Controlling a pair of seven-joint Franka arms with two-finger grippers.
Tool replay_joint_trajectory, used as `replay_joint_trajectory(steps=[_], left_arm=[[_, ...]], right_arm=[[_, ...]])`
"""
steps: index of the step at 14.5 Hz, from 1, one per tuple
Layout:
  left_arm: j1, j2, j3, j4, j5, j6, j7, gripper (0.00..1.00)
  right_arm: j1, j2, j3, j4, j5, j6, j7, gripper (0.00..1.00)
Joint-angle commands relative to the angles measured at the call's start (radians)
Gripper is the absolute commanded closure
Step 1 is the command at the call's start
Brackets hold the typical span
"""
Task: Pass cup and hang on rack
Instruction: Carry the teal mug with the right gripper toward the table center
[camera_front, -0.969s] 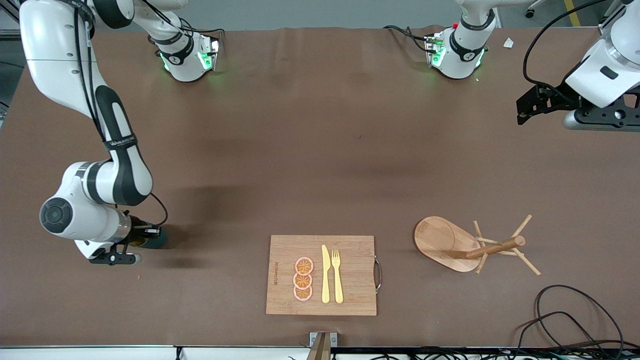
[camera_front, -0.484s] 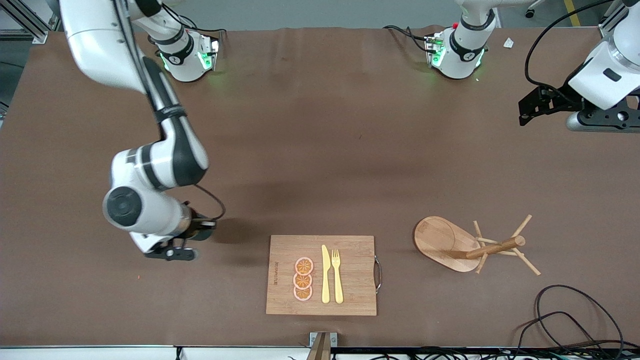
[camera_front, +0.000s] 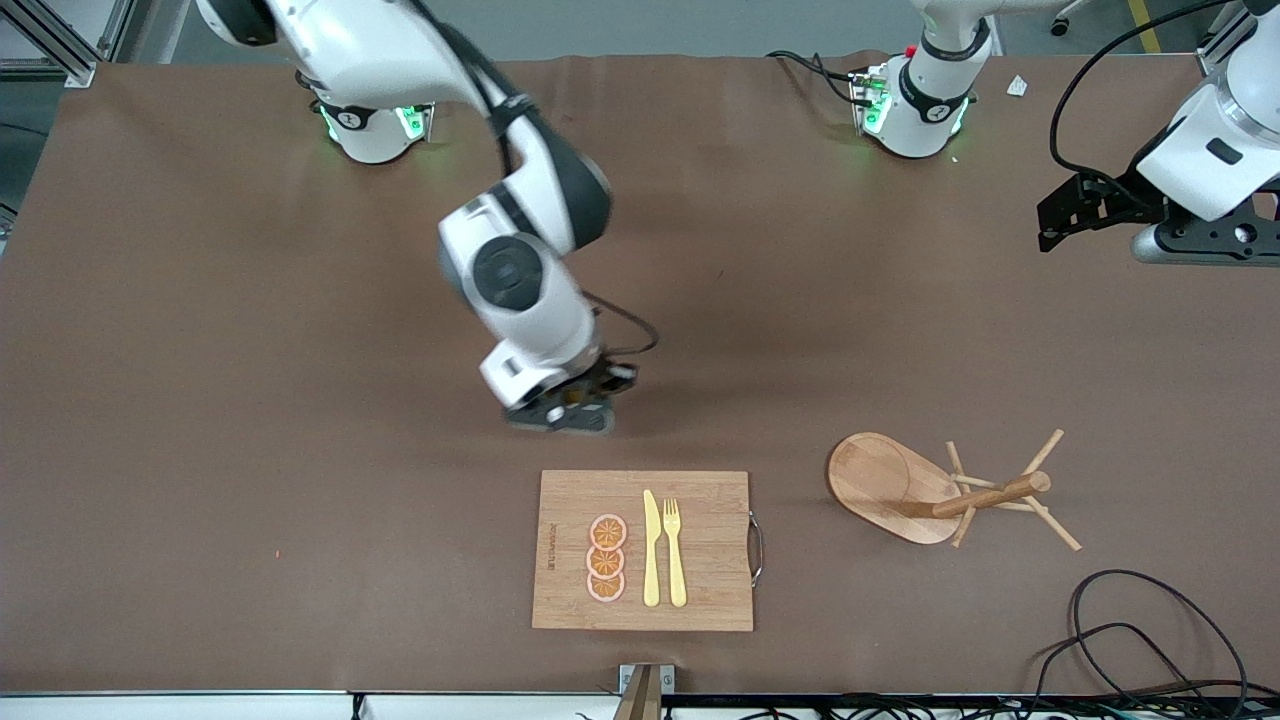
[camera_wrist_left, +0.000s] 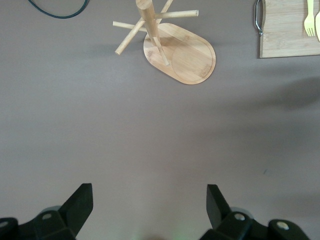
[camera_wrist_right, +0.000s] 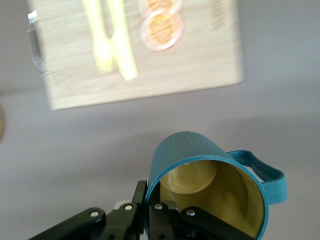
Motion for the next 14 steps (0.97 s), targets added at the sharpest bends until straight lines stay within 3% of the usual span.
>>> replay_joint_trajectory(steps=[1, 4, 9, 10, 11, 13, 14], left_arm=[[0.003, -0.008, 0.001, -0.003, -0.014, -0.003, 0.012, 0.0], [0.002, -0.005, 0.001, -0.001, -0.014, -0.003, 0.012, 0.0], [0.0, -0.003, -0.002, 0.008, -0.013, -0.003, 0.012, 0.0], [0.002, -0.003, -0.002, 0.008, -0.014, -0.003, 0.012, 0.0], [0.002, -0.003, -0.002, 0.008, -0.014, -0.003, 0.012, 0.0], [0.003, -0.003, -0.001, 0.008, -0.013, -0.003, 0.012, 0.0], [0.002, -0.003, -0.001, 0.008, -0.013, -0.003, 0.012, 0.0]], right_arm=[[0.093, 0.12, -0.012, 0.096, 0.021, 0.094, 0.173, 1.0], [0.158, 0.258, -0.012, 0.256, 0.021, 0.108, 0.358, 1.0], [0.181, 0.318, -0.012, 0.262, 0.021, 0.195, 0.528, 0.97], [0.181, 0.32, -0.012, 0.262, 0.021, 0.195, 0.54, 0.86], [0.178, 0.318, -0.012, 0.262, 0.021, 0.194, 0.539, 0.63], [0.159, 0.292, -0.012, 0.262, 0.023, 0.173, 0.535, 0.0], [0.141, 0.265, -0.012, 0.262, 0.023, 0.136, 0.531, 0.0]])
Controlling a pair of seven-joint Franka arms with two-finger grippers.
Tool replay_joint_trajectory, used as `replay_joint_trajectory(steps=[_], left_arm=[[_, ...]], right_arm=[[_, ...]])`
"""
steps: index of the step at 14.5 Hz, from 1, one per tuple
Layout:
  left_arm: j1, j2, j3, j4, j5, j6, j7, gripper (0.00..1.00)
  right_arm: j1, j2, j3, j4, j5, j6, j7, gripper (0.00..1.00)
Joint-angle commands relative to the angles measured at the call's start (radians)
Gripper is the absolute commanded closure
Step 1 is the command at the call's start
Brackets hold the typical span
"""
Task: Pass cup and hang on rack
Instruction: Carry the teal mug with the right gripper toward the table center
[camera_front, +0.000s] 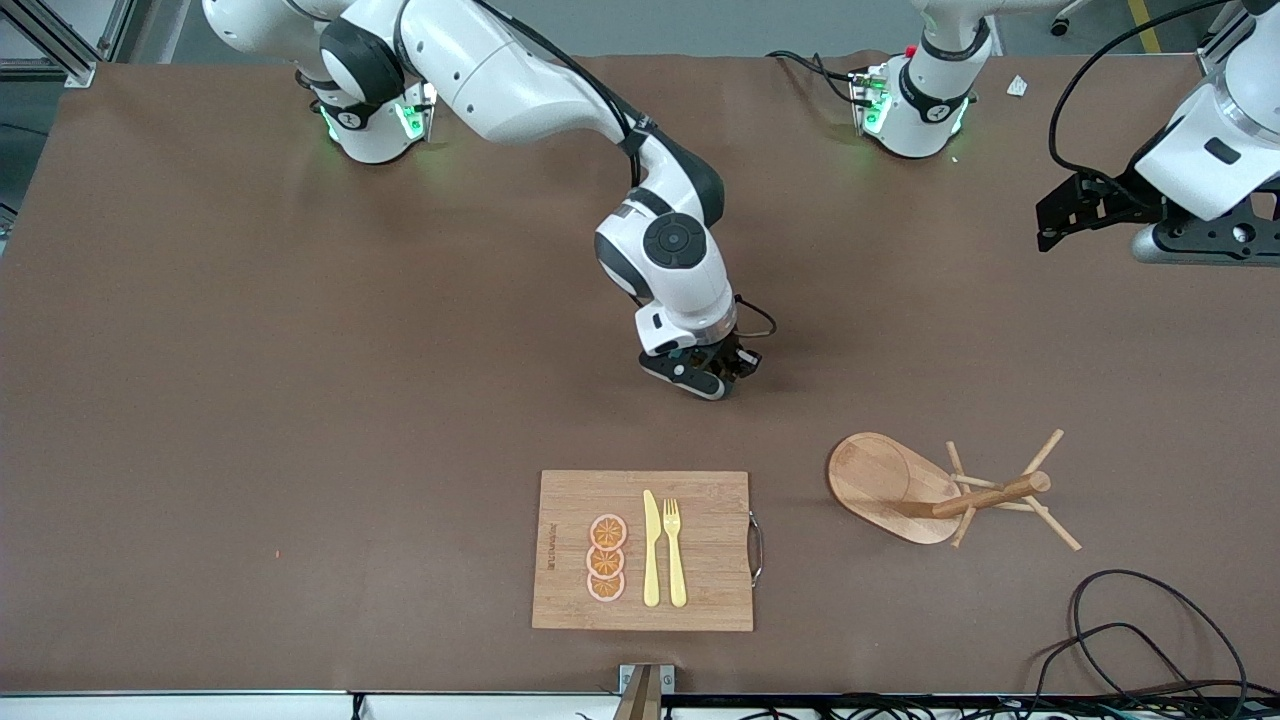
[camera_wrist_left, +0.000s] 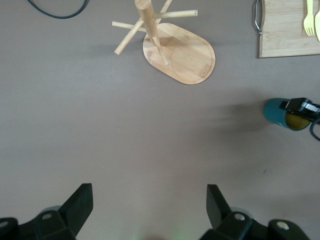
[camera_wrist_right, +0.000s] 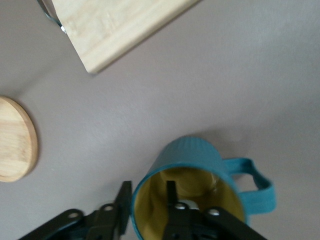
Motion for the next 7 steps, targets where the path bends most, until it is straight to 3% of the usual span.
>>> replay_joint_trajectory(steps=[1, 4, 7], left_arm=[[0.001, -0.003, 0.0, 0.007, -0.013, -0.003, 0.01, 0.0], [0.003, -0.003, 0.0, 0.007, -0.013, -0.003, 0.013, 0.0], [-0.003, 0.005, -0.003, 0.009, -0.003, -0.003, 0.009, 0.0]], right_arm=[[-0.042, -0.072, -0.007, 0.008, 0.015, -0.106, -0.004, 0.0], [-0.113, -0.138, -0.029, 0.008, 0.01, -0.171, -0.143, 0.0], [-0.287, -0.207, -0.03, 0.008, 0.003, -0.265, -0.484, 0.0]])
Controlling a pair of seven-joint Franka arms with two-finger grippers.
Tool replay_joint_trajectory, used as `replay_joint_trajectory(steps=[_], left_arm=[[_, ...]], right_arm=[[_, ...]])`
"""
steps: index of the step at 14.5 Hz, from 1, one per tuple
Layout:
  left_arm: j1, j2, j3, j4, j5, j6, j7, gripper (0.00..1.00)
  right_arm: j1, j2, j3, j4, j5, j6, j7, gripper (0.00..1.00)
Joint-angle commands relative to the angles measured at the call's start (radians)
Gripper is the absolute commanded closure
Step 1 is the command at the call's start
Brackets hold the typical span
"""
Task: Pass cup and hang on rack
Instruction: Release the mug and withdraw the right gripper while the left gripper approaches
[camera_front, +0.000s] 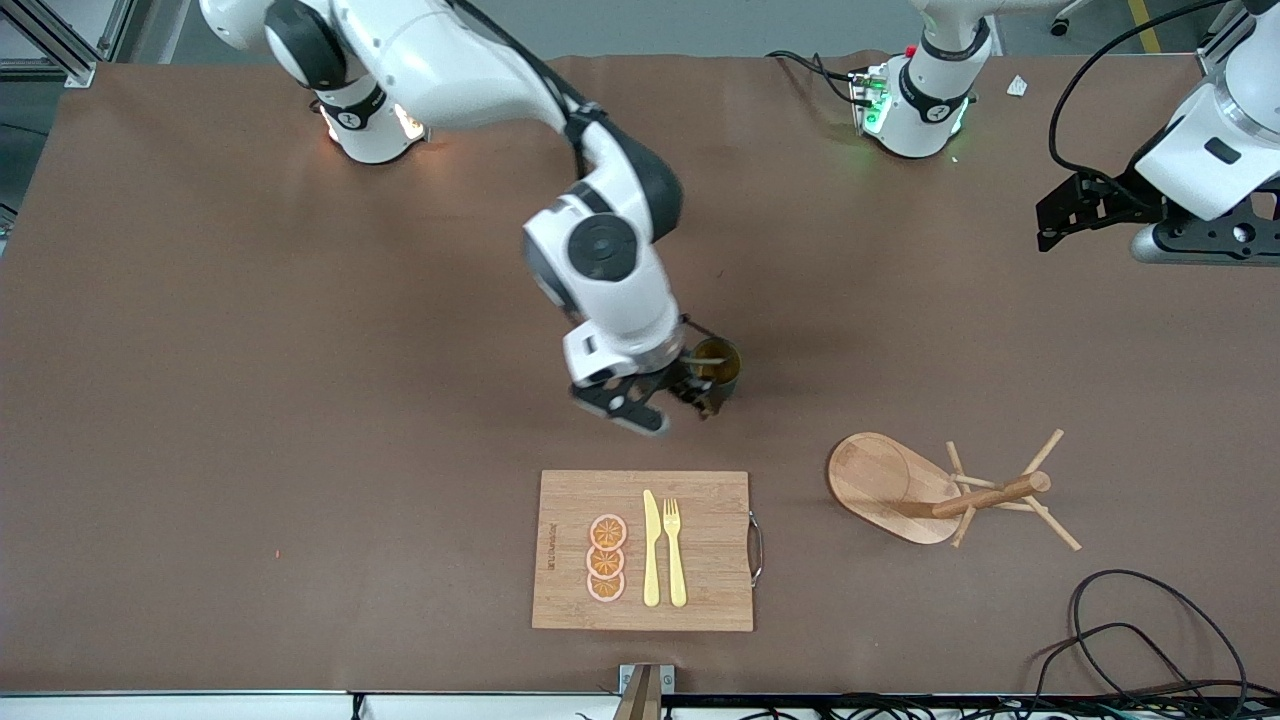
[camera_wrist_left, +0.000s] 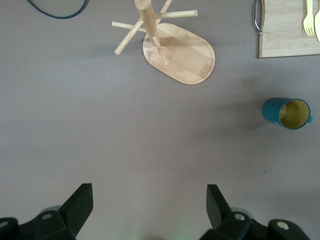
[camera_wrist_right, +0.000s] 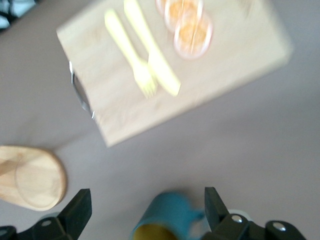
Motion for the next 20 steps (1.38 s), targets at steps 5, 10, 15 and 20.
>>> replay_joint_trajectory(steps=[5, 10, 15, 20], left_arm=[[-0.021, 0.023, -0.024, 0.031, -0.003, -0.001, -0.043, 0.0], [-0.023, 0.09, -0.096, 0.096, -0.002, -0.001, -0.316, 0.0], [-0.037, 0.13, -0.125, 0.113, 0.0, 0.007, -0.441, 0.0], [-0.179, 0.178, -0.127, 0.14, 0.113, 0.013, -0.66, 0.0]], right_arm=[[-0.423, -0.149, -0.022, -0.062, -0.007, -0.144, -0.664, 0.0], [-0.604, -0.275, -0.061, -0.223, -0.061, -0.167, -0.909, 0.0], [-0.71, -0.488, -0.061, -0.424, -0.062, -0.169, -1.053, 0.0], [-0.733, -0.695, -0.062, -0.613, -0.08, -0.174, -1.084, 0.0]])
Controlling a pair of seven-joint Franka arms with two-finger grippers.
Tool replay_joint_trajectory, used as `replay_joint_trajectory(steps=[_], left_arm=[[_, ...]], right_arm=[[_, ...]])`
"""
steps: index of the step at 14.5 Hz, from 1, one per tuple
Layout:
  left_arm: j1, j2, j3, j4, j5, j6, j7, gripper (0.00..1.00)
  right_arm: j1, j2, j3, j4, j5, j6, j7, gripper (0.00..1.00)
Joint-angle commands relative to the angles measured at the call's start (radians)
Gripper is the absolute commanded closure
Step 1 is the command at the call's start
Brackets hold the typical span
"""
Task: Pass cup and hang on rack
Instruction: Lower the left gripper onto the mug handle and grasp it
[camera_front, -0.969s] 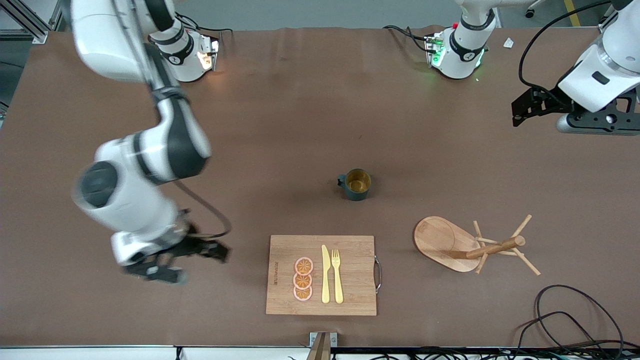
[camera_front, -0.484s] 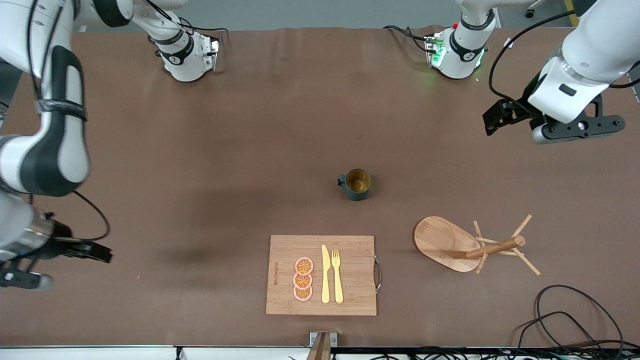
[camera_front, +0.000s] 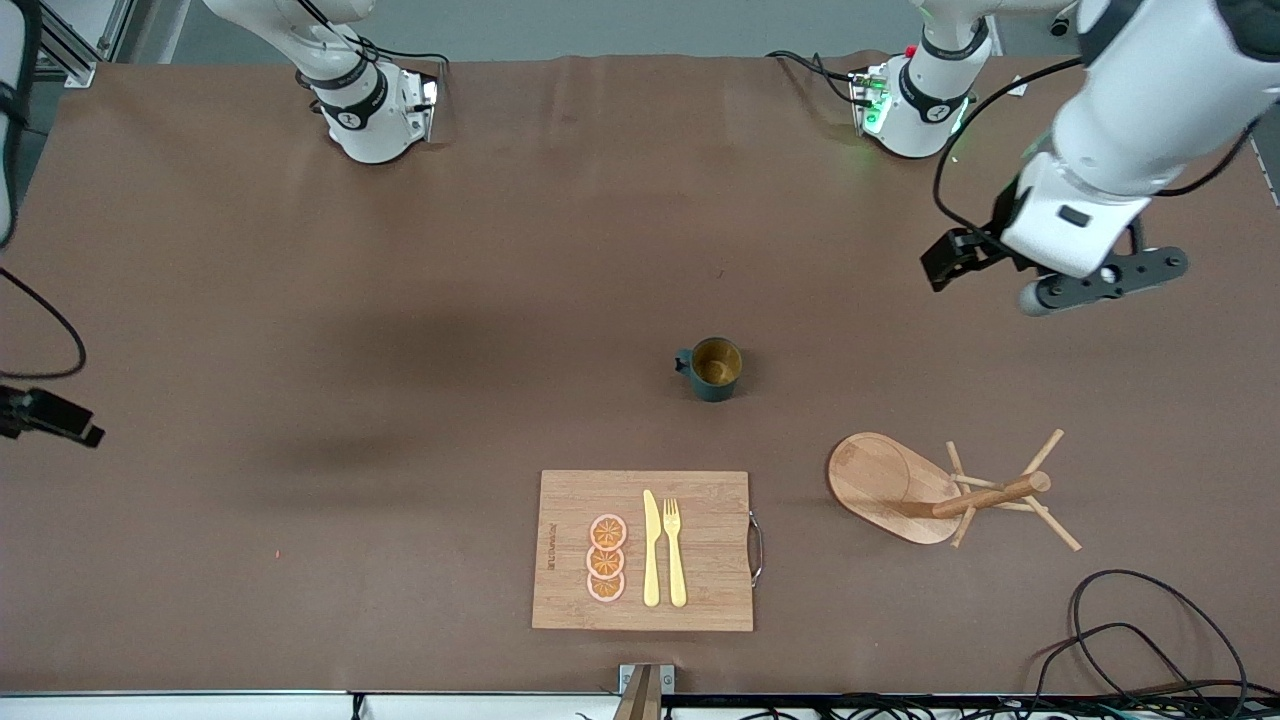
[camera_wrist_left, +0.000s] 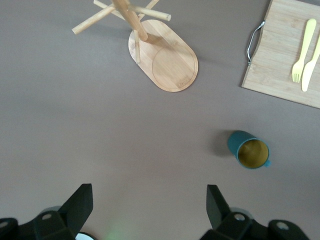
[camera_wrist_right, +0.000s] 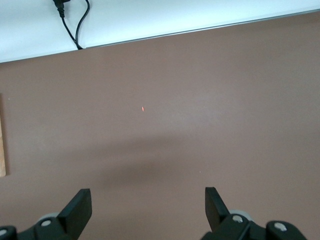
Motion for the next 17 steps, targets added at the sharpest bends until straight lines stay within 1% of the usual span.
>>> replay_joint_trajectory(steps=[1, 3, 6, 10, 13, 15, 17], left_arm=[[-0.08, 0.05, -0.004, 0.06, 0.05, -0.008, -0.154, 0.0], [-0.143, 0.093, -0.003, 0.093, 0.057, -0.006, -0.286, 0.0], [-0.249, 0.128, -0.004, 0.097, 0.126, -0.006, -0.442, 0.0], [-0.373, 0.19, -0.003, 0.098, 0.194, 0.023, -0.7, 0.0], [-0.492, 0.274, -0.001, 0.112, 0.298, 0.046, -0.876, 0.0], [-0.574, 0.361, 0.008, 0.176, 0.35, 0.056, -0.927, 0.0], [-0.631, 0.441, 0.022, 0.21, 0.402, 0.067, -1.045, 0.0]], right_arm=[[-0.002, -0.162, 0.018, -0.195, -0.035, 0.033, -0.008, 0.0], [0.012, -0.221, 0.025, -0.205, -0.04, 0.028, -0.008, 0.0], [0.023, -0.285, 0.025, -0.211, -0.055, 0.002, -0.006, 0.0], [0.023, -0.294, 0.027, -0.197, -0.099, -0.111, -0.008, 0.0], [0.049, -0.3, 0.053, -0.168, -0.156, -0.234, 0.035, 0.0], [0.049, -0.321, 0.067, -0.167, -0.159, -0.245, 0.079, 0.0], [0.047, -0.321, 0.067, -0.164, -0.159, -0.242, 0.078, 0.0]])
